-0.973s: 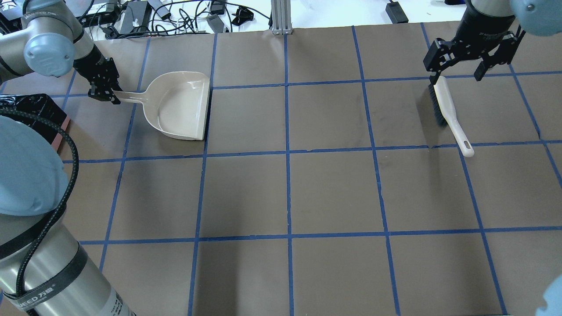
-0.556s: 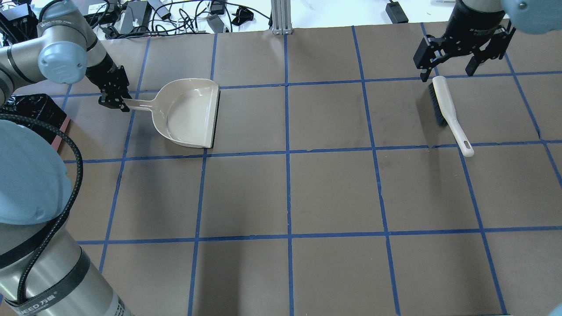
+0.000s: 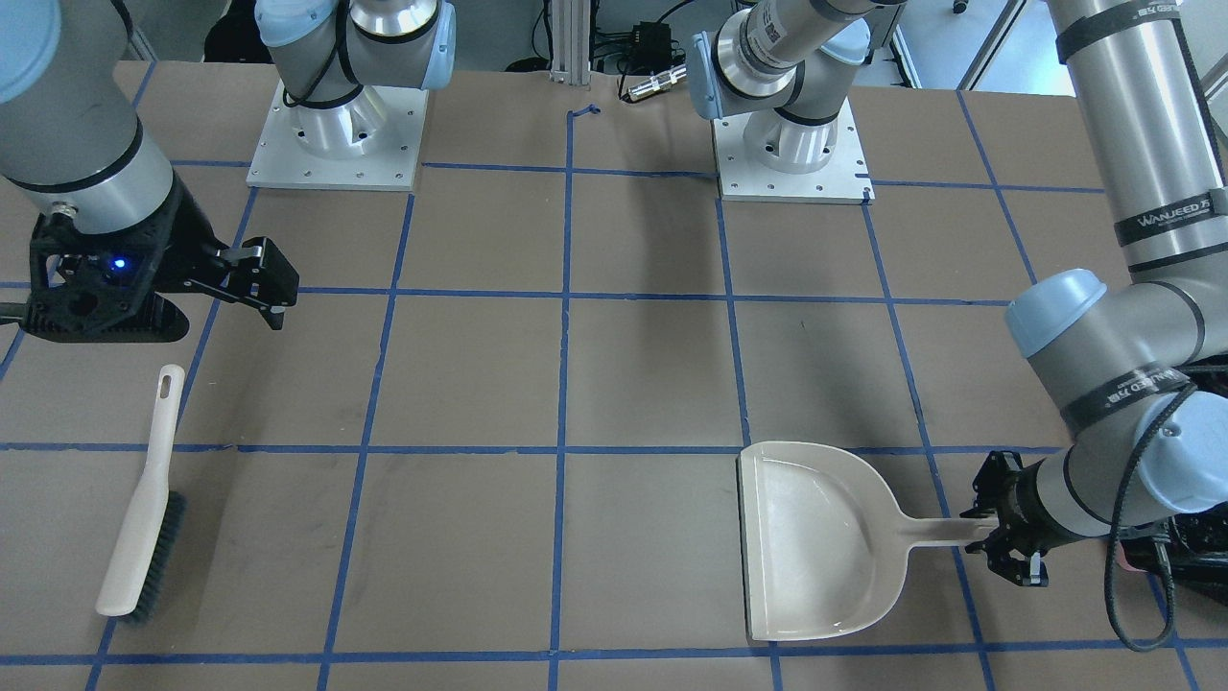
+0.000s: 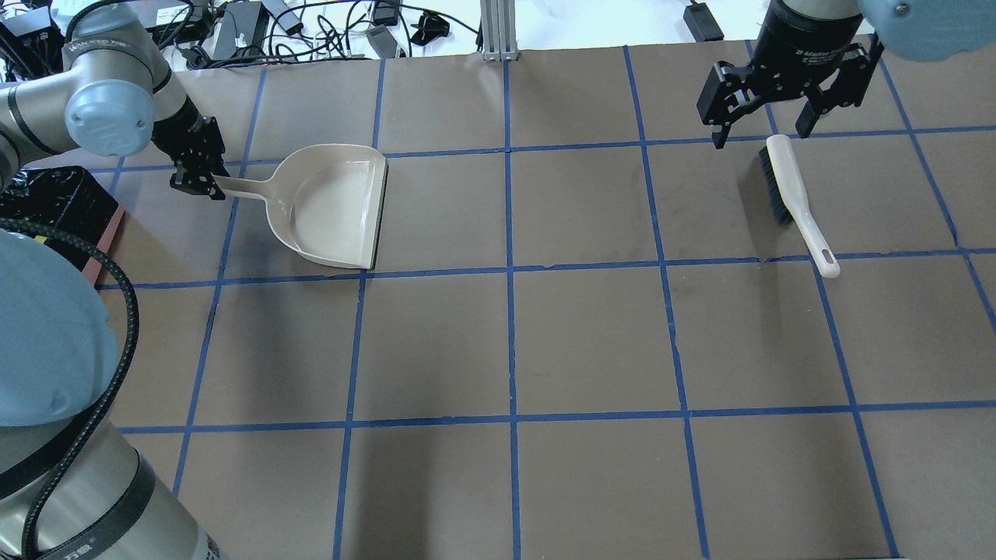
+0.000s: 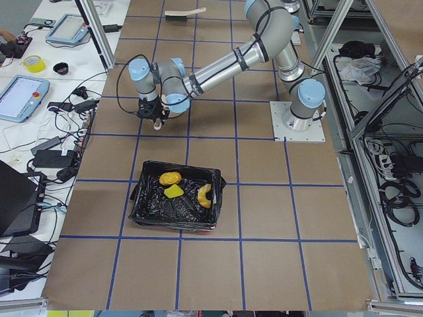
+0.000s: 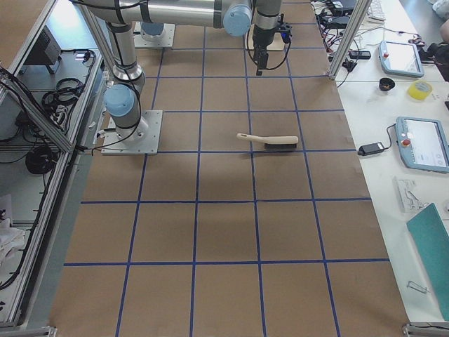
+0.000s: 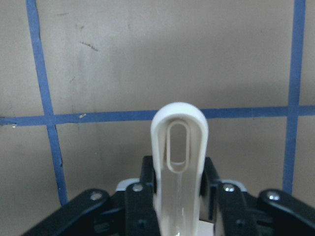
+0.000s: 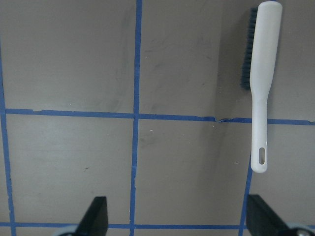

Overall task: Sweep and dump trash into bin
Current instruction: 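Lower the brush and open the right gripper while the left releases the dustpan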

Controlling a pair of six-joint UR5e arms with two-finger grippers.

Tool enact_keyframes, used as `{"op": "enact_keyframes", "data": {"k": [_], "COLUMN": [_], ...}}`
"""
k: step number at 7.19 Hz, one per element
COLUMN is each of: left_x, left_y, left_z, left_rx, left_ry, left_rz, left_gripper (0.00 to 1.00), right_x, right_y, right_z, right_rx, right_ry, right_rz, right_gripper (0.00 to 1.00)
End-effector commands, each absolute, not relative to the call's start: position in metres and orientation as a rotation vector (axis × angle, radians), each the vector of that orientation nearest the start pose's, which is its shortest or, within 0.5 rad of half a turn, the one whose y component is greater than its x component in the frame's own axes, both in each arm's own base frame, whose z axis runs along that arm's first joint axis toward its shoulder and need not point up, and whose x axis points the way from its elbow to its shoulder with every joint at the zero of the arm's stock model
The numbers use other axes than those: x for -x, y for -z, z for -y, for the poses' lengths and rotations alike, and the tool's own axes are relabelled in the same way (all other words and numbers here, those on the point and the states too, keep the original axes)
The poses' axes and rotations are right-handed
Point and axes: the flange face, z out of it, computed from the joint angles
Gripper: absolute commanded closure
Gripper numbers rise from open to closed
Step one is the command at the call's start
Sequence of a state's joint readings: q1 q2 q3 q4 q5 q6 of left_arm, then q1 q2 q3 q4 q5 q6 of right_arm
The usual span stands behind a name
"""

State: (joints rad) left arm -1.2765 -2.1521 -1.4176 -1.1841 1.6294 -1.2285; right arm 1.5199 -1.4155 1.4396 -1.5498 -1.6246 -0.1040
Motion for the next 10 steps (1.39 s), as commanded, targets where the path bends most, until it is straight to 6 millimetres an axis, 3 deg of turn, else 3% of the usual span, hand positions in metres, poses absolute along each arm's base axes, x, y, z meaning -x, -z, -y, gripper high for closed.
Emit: {"op": "enact_keyframes", "data": {"k": [1,2,3,6,8,9,10], "left_x": [-0.076,-0.075,-0.073,-0.073,-0.073,-0.075,-0.084], "left_y": [-0.246,-0.239,-0.237,-0.255,-0.267,-0.277,-0.287], "left_z": [0.691,0.687,0.681,0.675,0.675,0.680,0.684], "left_rx": [2.130,2.131,2.133,2.131,2.137,2.140,2.106], "left_ry": [0.007,0.029,0.038,0.078,0.105,0.157,0.323], "left_rz": [-2.222,-2.229,-2.234,-2.247,-2.255,-2.256,-2.214], "left_gripper": [0.71,0.59,0.56,0.40,0.21,0.14,0.00], "right_x": [-0.111,-0.118,-0.123,-0.130,-0.135,-0.135,-0.134], "right_y": [-0.474,-0.472,-0.475,-0.469,-0.465,-0.466,-0.468], "right_z": [0.546,0.543,0.540,0.535,0.547,0.542,0.542], "right_rx": [0.090,0.087,0.093,-0.042,0.012,0.017,0.014], "right_ry": [-0.123,-0.145,-0.144,-0.148,-0.048,-0.048,-0.041], "right_rz": [-3.141,-3.093,-3.098,-3.110,-3.129,-3.130,-3.130], "right_gripper": [0.00,0.00,0.00,0.00,0.00,0.00,0.00]}}
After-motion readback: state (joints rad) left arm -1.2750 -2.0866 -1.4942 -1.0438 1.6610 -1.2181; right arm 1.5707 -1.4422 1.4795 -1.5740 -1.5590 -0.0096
